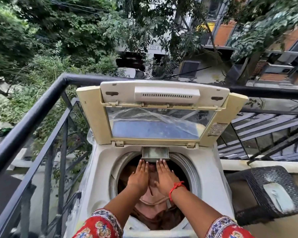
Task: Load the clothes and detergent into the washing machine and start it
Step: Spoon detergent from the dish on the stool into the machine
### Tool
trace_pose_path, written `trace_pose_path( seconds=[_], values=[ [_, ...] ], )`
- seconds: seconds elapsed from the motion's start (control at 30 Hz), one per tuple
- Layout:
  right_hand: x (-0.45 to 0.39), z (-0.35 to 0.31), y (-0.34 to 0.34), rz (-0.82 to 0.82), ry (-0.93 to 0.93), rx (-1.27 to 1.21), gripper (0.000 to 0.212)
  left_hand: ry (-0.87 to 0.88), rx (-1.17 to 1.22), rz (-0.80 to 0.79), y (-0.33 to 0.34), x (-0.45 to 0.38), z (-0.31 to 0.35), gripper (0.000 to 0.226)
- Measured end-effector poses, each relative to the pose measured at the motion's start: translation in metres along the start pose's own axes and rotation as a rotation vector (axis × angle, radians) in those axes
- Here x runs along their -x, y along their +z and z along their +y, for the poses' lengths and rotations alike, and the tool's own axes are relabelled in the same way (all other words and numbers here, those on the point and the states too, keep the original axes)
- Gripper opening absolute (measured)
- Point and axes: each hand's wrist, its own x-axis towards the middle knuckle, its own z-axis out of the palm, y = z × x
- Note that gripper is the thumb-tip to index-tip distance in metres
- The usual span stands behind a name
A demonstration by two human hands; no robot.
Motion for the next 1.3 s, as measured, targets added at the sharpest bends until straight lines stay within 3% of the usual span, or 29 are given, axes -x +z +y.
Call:
trace_pose_path(
  seconds=[0.1, 0.77, 1.3],
  values=[
    [-0.008, 0.0, -0.003, 0.056, -0.002, -0.016, 0.08, 0.014, 0.022, 0.064, -0.001, -0.006, 0.003, 0.066],
    [-0.042, 0.002, -0.007, 0.117, -0.006, 0.003, 0.075, 0.052, -0.018, 0.094, -0.005, -0.04, -0.018, 0.065],
    [-0.056, -0.001, -0.013, -0.011, 0.016, -0.014, 0.083, 0.033, -0.015, 0.016, -0.006, -0.05, -0.011, 0.07]
  ],
)
